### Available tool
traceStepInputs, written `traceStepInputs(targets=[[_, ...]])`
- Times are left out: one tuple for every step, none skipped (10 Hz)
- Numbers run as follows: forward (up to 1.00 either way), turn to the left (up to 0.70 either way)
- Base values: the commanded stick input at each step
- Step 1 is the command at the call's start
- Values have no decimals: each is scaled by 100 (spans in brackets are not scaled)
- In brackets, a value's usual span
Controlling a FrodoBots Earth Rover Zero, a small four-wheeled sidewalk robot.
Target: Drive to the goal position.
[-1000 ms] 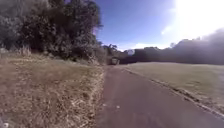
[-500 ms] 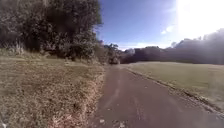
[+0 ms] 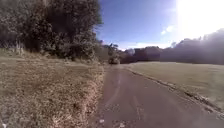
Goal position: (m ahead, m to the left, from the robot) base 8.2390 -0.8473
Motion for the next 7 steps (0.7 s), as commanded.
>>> traceStepInputs(targets=[[60,-15],[60,-15],[60,-15],[60,-15],[60,-15],[60,-15],[60,-15]])
